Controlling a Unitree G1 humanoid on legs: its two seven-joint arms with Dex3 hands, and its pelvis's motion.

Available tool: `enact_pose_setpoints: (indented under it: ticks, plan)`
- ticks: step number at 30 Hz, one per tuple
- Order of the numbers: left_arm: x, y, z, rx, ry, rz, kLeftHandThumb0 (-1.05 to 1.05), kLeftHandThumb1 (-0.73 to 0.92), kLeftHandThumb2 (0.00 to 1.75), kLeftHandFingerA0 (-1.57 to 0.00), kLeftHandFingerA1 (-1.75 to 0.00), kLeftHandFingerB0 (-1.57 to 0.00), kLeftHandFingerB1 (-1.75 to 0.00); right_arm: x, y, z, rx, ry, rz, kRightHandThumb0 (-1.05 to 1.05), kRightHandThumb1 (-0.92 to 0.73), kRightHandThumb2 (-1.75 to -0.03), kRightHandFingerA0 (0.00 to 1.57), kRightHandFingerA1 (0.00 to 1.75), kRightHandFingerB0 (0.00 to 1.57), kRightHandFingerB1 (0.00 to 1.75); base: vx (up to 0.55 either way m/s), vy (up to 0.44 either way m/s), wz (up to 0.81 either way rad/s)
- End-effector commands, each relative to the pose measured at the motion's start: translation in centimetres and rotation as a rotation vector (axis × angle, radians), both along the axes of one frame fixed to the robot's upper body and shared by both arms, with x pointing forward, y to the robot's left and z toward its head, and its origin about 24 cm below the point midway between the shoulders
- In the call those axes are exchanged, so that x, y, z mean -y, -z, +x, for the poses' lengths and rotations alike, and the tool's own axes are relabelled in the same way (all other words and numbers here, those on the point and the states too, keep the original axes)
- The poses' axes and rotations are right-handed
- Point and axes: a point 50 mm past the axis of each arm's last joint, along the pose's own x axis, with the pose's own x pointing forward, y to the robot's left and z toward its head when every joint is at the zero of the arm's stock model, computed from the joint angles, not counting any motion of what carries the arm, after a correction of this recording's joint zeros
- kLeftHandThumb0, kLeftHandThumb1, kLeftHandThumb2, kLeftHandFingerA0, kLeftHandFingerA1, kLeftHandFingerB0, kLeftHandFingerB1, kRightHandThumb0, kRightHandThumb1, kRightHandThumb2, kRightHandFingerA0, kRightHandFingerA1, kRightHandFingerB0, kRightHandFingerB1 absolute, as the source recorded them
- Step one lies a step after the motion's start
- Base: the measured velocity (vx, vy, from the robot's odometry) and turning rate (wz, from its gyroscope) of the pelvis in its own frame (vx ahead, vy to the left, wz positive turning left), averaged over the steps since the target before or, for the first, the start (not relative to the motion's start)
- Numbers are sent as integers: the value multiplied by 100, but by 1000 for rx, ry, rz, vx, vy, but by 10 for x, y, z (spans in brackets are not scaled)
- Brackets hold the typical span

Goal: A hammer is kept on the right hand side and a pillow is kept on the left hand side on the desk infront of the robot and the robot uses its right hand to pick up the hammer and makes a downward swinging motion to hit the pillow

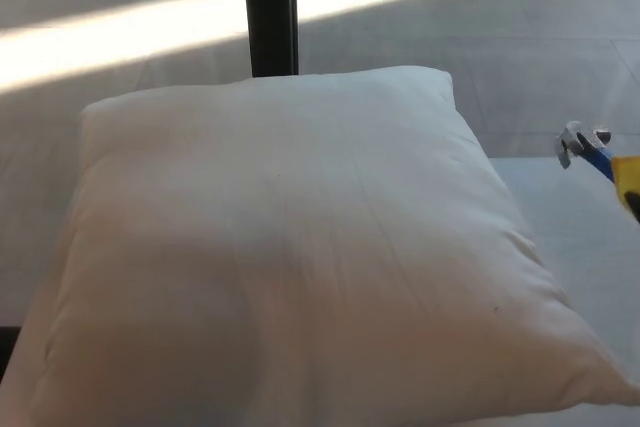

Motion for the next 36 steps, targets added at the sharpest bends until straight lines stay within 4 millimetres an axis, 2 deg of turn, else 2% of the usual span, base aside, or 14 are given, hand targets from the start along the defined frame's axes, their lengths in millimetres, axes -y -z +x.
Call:
enact_pose_setpoints:
  ticks: [1,3,7,9,13,15,18,21,25,26,28,30,35,36]
  plan:
    - [-1,-1,-2,23,-28,3,-71,75,63,-76,-57,-64,-51,-33,-48,21,100,-136,645,-23,-55,-122,101,175,78,166,0,0,0]
    - [-1,-1,-3,13,-24,4,-71,76,63,-75,-54,-62,-50,-40,-50,24,89,-148,697,-21,-57,-121,108,175,77,174,0,0,0]
    - [1,1,-5,8,-25,-7,-73,75,63,-75,-53,-64,-50,-66,-58,27,35,-234,789,-26,-64,-113,105,175,67,174,0,0,0]
    - [0,0,-5,-9,-12,3,-74,77,63,-80,-57,-68,-51,-86,-66,31,-3,-346,848,-28,-59,-121,107,175,67,174,0,0,0]
    - [1,0,-7,-23,2,4,-72,77,63,-80,-55,-68,-50,-97,-77,34,-33,-354,840,-29,-61,-121,109,175,68,173,0,0,0]
    - [1,0,-6,-12,-5,3,-75,75,63,-80,-58,-67,-51,-102,-94,37,-2,-393,809,-29,-58,-126,108,175,70,170,0,0,0]
    - [0,0,-7,-18,-14,8,-74,77,64,-81,-56,-68,-50,-103,-111,39,12,-403,827,-28,-65,-117,105,175,67,171,0,0,0]
    - [0,0,-7,-26,6,2,-73,78,64,-76,-52,-63,-48,-102,-127,42,32,-435,834,-30,-63,-121,107,175,71,169,0,0,0]
    - [2,1,-6,-31,-2,2,-75,77,64,-81,-54,-69,-50,-99,-167,43,75,-473,799,-32,-56,-123,106,175,74,164,0,0,0]
    - [2,1,-6,-31,0,5,-74,77,63,-80,-56,-70,-52,-98,-172,43,81,-476,803,-33,-60,-112,105,175,72,163,0,0,0]
    - [1,1,-5,-26,0,10,-75,76,63,-79,-57,-69,-52,-97,-185,43,97,-496,818,-35,-66,-108,105,175,69,166,0,0,0]
    - [1,1,-5,-15,-16,1,-73,78,63,-81,-57,-67,-51,-96,-204,41,130,-509,783,-32,-61,-117,105,175,75,165,0,0,0]
    - [1,1,-3,-24,-22,6,-70,76,63,-83,-56,-72,-52,-100,-227,37,148,-542,785,-30,-58,-125,105,175,73,171,0,0,0]
    - [0,0,-2,-22,5,5,-72,78,64,-77,-55,-67,-52,-109,-234,34,118,-600,798,-30,-54,-130,106,175,77,170,0,0,0]
